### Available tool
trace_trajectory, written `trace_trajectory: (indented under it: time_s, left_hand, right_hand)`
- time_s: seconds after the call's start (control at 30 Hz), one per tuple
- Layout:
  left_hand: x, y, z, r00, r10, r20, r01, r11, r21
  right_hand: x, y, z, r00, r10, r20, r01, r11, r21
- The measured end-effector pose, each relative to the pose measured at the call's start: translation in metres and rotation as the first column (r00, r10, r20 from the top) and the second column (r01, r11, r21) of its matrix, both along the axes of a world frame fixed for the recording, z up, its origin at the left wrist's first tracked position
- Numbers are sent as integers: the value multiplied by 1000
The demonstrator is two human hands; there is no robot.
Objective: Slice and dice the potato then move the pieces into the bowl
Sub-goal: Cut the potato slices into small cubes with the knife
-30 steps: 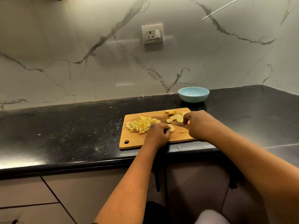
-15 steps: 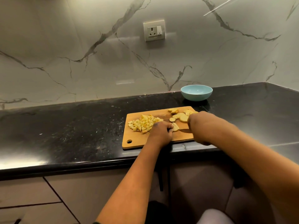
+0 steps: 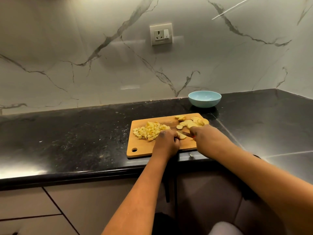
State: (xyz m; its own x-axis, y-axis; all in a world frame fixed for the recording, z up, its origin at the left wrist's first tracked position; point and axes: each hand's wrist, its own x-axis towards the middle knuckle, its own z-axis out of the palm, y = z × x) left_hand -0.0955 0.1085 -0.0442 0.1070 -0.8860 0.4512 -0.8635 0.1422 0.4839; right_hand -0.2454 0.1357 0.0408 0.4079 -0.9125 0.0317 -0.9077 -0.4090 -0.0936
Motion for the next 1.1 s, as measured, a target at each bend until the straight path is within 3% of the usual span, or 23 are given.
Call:
trace_trajectory:
  time_s: [0.13, 0.4, 0.6, 0.87, 1.1]
  left_hand:
    - [-1, -3, 0, 1000, 3, 18, -3, 1000, 20]
    - [0, -2, -1, 1000, -24, 20, 24, 1000, 12]
    - [0, 5, -4, 1000, -2, -28, 0, 997, -74]
    - [-1, 4, 0, 999, 4, 52, -3, 1000, -16]
    - [-1, 4, -1, 999, -13, 44, 14, 1000, -24]
  right_hand:
    - [6, 5, 0, 999, 12, -31, -11, 1000, 21]
    - [-6, 23, 39, 961, -14, -278, 50, 991, 121]
    - [-1, 13, 33, 997, -35, -73, 41, 995, 88]
    - [11, 11, -4, 999, 19, -30, -18, 999, 31]
    - [1, 16, 32, 972, -1, -235, 28, 994, 109]
